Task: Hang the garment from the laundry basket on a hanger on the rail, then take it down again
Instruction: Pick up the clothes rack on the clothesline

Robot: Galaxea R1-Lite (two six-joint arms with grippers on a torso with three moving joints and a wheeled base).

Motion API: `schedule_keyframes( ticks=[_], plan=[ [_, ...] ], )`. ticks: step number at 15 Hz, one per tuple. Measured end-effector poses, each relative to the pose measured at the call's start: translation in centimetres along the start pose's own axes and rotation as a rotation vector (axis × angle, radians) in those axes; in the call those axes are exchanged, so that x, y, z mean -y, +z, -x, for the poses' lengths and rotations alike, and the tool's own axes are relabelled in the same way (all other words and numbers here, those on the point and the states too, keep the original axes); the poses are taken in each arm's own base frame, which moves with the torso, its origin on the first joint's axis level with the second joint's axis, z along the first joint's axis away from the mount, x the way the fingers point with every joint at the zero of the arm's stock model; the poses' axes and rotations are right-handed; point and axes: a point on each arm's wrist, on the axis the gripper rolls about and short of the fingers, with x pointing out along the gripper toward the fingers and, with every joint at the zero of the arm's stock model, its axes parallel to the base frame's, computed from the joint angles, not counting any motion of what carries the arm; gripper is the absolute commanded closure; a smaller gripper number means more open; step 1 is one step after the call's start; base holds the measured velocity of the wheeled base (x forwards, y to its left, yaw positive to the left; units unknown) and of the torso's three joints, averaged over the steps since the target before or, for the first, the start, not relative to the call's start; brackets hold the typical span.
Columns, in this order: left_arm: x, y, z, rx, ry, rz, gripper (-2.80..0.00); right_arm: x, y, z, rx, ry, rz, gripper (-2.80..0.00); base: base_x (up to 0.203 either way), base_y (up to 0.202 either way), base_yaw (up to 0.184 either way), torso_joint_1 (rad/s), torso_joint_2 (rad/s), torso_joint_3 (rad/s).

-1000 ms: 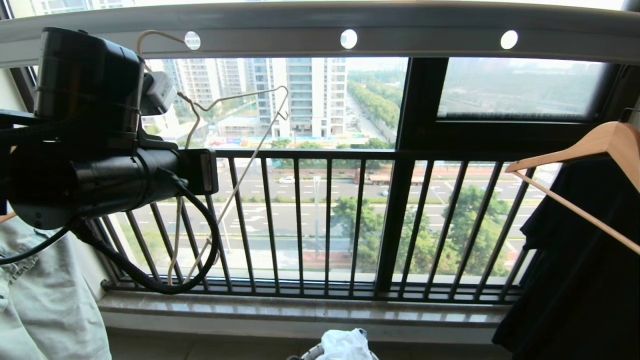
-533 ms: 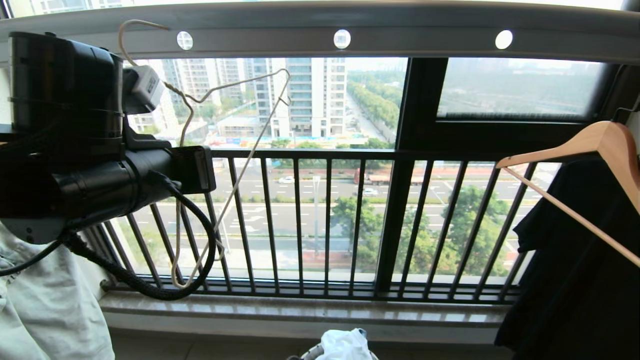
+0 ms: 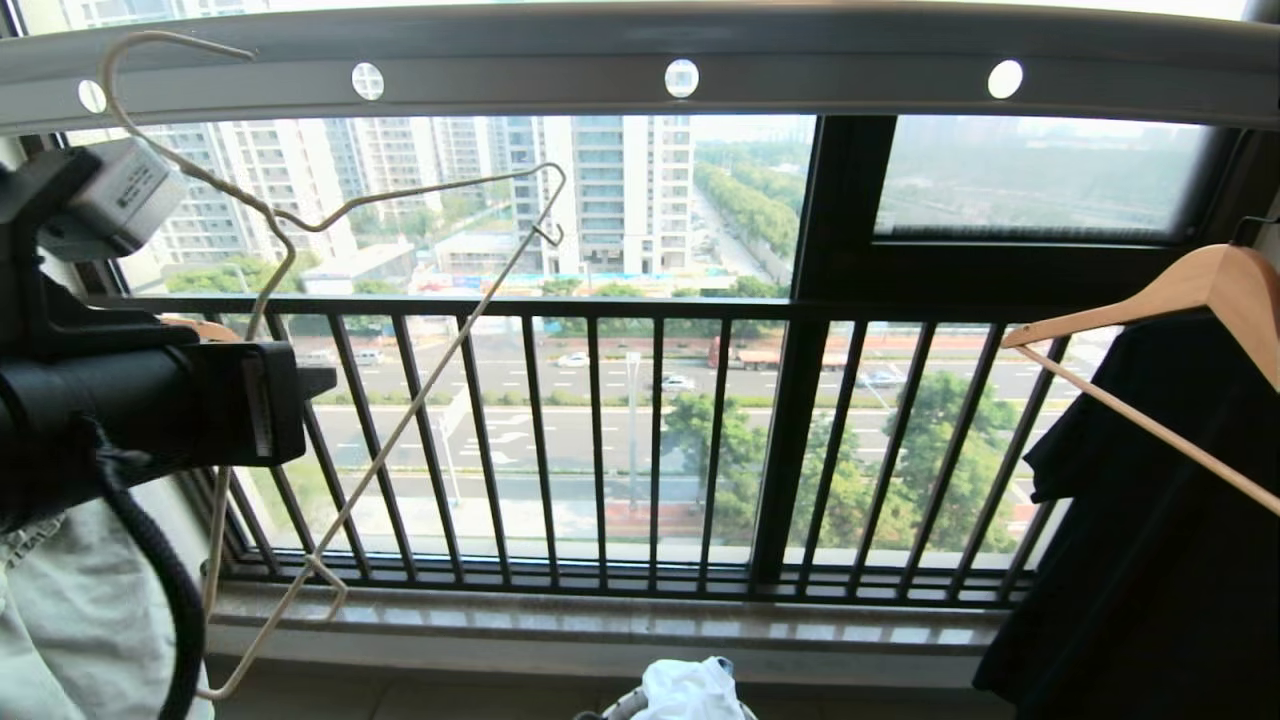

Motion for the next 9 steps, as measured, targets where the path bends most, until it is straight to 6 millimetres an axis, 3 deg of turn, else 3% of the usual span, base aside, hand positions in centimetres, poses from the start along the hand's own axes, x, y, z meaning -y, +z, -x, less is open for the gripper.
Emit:
schedule_keyframes(
  ticks=[4, 9],
  plan=[
    [-0.9, -0.4, 2.9, -0.069, -0.094, -0.121, 0.0, 0.0, 0.0, 0.0, 0.0, 0.0, 0.0, 0.0, 0.0, 0.0, 0.0, 0.0, 0.0, 0.0],
    [-0.9, -1.5, 2.9, -0.105, -0.205, -0.31, 0.0, 0.0, 0.0, 0.0, 0.0, 0.0, 0.0, 0.0, 0.0, 0.0, 0.0, 0.0, 0.0, 0.0]
  ],
)
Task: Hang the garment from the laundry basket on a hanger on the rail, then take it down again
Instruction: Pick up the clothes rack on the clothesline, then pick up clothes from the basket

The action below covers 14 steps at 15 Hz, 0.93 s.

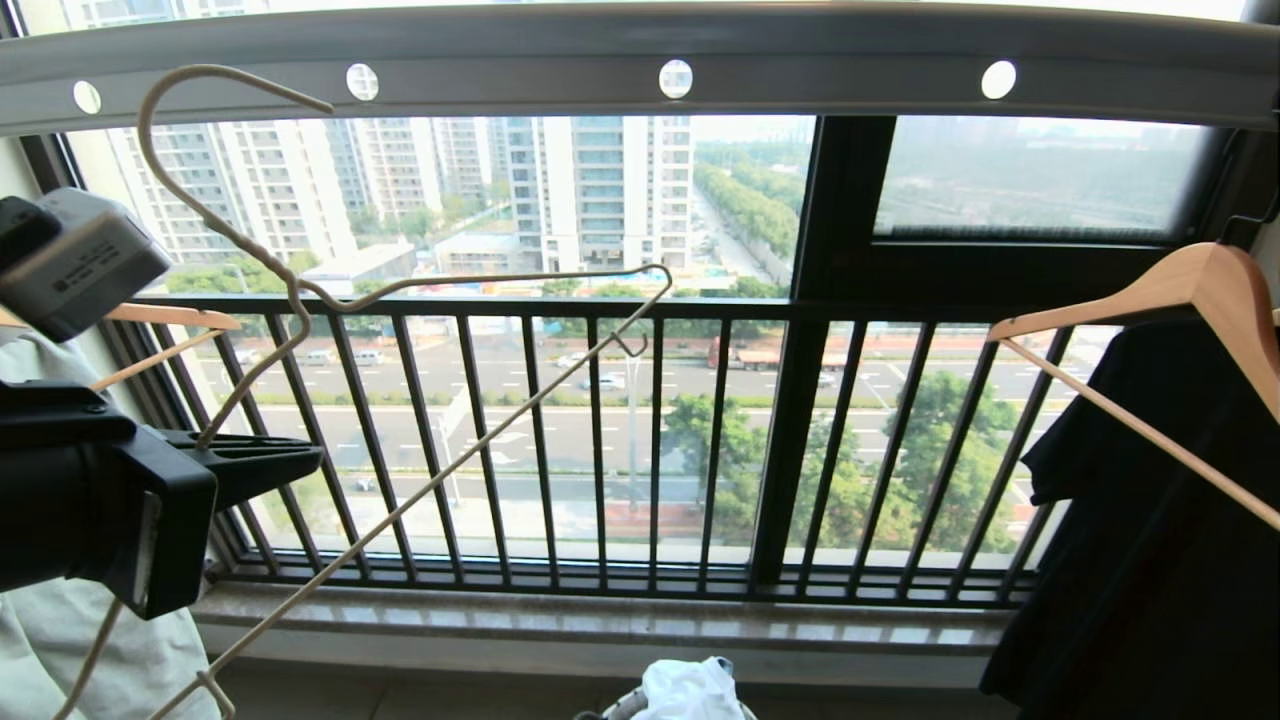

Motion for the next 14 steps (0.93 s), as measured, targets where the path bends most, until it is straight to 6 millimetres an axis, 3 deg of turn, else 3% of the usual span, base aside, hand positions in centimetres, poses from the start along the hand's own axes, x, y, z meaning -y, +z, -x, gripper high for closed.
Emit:
schedule_keyframes(
  ticks=[3, 14],
  plan=[
    [0.3, -1.6, -1.6, -0.082, -0.009, -0.112, 0.0, 0.0, 0.0, 0.0, 0.0, 0.0, 0.0, 0.0, 0.0, 0.0, 0.0, 0.0, 0.0, 0.0],
    [-0.4, -2.7, -6.8, -0.228, -0.236, -0.118, 0.0, 0.0, 0.0, 0.0, 0.0, 0.0, 0.0, 0.0, 0.0, 0.0, 0.0, 0.0, 0.0, 0.0]
  ],
)
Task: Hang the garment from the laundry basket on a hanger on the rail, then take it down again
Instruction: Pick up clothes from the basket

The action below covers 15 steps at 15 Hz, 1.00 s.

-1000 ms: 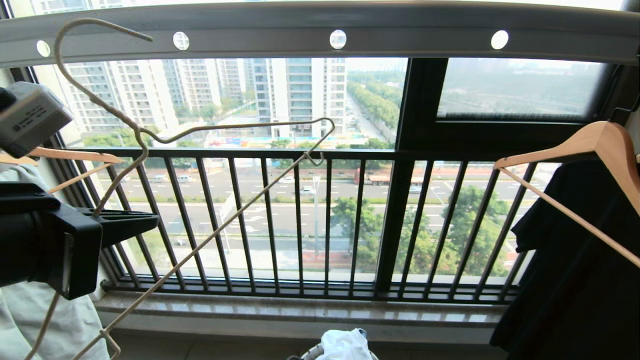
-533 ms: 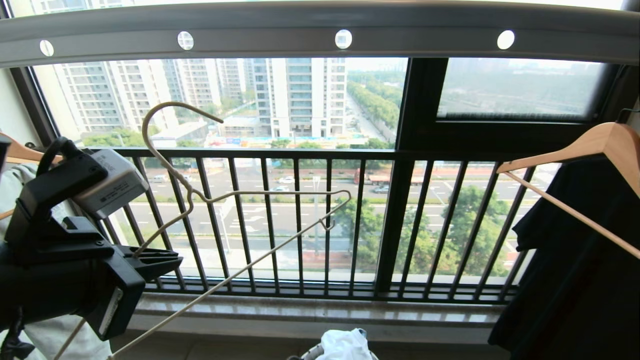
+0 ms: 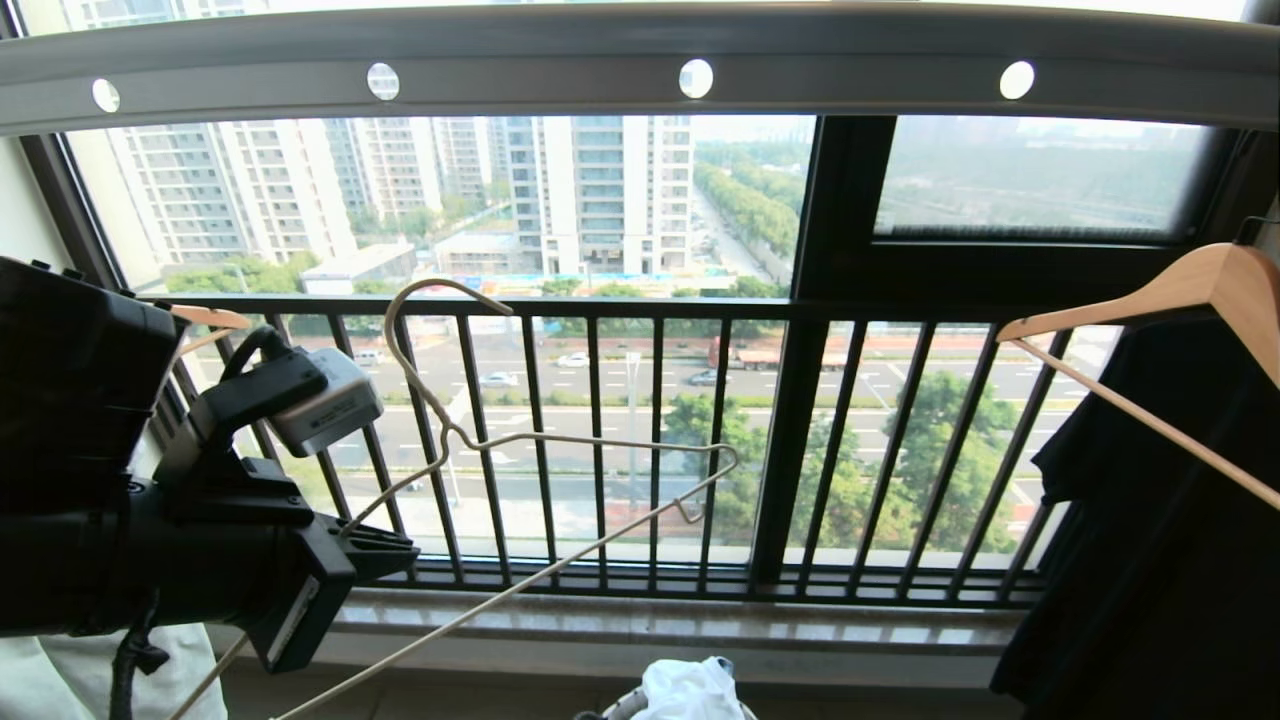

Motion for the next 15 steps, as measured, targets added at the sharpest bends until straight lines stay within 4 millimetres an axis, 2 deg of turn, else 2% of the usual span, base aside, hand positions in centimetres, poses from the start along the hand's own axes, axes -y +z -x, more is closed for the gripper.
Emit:
schedule_keyframes(
  ticks=[6, 15],
  plan=[
    [-0.2, -0.3, -0.7, 0.005, -0.124, 0.0, 0.0, 0.0, 0.0, 0.0, 0.0, 0.0, 0.0, 0.0, 0.0, 0.0, 0.0, 0.0, 0.0, 0.0],
    [-0.5, -0.4, -2.7, -0.056, -0.145, 0.017, 0.0, 0.0, 0.0, 0.0, 0.0, 0.0, 0.0, 0.0, 0.0, 0.0, 0.0, 0.0, 0.0, 0.0]
  ],
)
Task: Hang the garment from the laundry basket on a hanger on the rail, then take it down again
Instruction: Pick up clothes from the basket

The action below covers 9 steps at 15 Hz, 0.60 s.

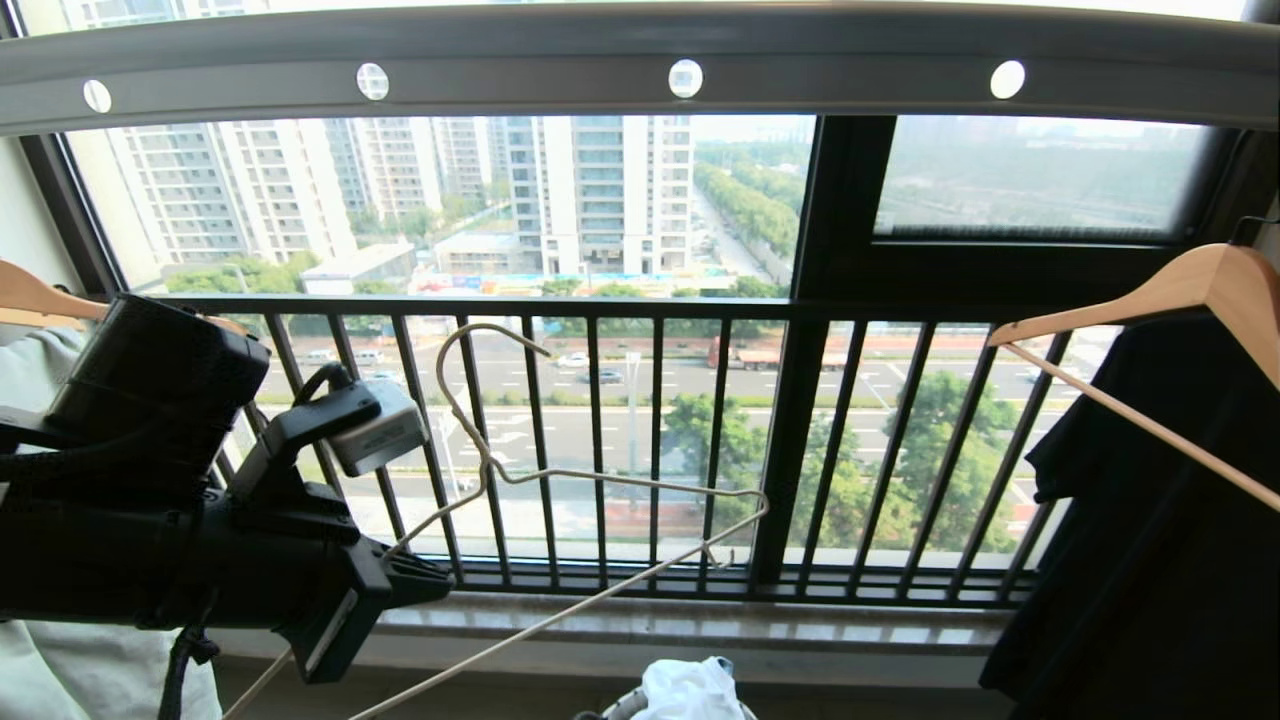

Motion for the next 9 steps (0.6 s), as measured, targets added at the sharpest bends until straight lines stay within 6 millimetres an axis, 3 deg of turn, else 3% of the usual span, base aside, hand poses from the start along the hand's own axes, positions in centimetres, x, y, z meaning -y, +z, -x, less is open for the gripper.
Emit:
schedule_keyframes(
  ticks=[9],
  plan=[
    [-0.93, 0.07, -0.66, 0.007, 0.023, 0.019, 0.0, 0.0, 0.0, 0.0, 0.0, 0.0, 0.0, 0.0, 0.0, 0.0, 0.0, 0.0, 0.0, 0.0]
  ],
)
